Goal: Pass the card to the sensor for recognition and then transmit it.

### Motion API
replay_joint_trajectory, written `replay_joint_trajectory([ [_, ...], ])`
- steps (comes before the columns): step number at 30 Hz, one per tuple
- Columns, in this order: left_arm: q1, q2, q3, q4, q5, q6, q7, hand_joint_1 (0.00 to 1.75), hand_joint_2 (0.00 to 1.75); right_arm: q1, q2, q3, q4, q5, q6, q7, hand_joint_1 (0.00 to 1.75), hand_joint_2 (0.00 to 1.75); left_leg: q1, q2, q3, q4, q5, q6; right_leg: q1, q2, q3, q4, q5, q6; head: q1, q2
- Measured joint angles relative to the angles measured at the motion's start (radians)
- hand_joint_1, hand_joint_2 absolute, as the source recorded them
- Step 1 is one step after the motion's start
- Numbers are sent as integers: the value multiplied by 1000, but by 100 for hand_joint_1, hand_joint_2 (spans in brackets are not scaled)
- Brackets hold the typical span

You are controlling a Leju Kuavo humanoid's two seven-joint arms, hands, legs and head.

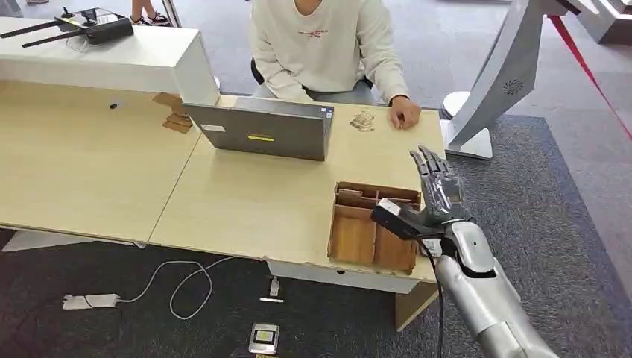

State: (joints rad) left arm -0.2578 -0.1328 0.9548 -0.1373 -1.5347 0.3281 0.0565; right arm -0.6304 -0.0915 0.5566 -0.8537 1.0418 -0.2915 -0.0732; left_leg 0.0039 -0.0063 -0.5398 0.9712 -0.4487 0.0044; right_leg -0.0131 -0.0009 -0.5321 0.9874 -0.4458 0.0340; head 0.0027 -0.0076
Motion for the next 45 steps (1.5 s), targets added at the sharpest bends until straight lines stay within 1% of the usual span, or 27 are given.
replay_joint_trajectory([
  [6,-2,-3,0,0,-2,5,2,0,0,-27,8,-8,88,-3,-12,5,0,175,0,0,0,0,0,0,0,0,0,0,0,0,0,0],
  [11,-4,-4,-3,0,-3,5,4,0,0,-45,11,-11,128,-3,-12,5,0,175,0,0,0,0,0,0,0,0,0,0,0,0,0,0],
  [24,-5,-7,-23,0,-4,5,10,0,0,-47,14,-20,175,-3,-10,4,0,175,0,0,0,0,0,0,0,0,0,0,0,0,0,0],
  [26,-5,-8,-25,0,-4,6,10,0,0,-47,16,-23,175,-6,-4,-9,0,175,0,0,0,0,0,0,0,0,0,0,0,0,0,0],
  [30,-5,-9,-27,0,-4,7,8,0,0,-39,18,-26,151,-37,34,-56,0,175,0,0,0,0,0,0,0,0,0,0,0,0,0,0],
  [36,-5,-9,-32,0,-3,7,6,0,0,-25,19,-26,99,-55,70,-68,0,175,0,0,0,0,0,0,0,0,0,0,0,0,0,0],
  [45,-5,-9,-32,0,-1,5,4,0,0,-7,28,-26,43,-63,92,-71,0,175,0,0,0,0,0,0,0,0,0,0,0,0,0,0],
])
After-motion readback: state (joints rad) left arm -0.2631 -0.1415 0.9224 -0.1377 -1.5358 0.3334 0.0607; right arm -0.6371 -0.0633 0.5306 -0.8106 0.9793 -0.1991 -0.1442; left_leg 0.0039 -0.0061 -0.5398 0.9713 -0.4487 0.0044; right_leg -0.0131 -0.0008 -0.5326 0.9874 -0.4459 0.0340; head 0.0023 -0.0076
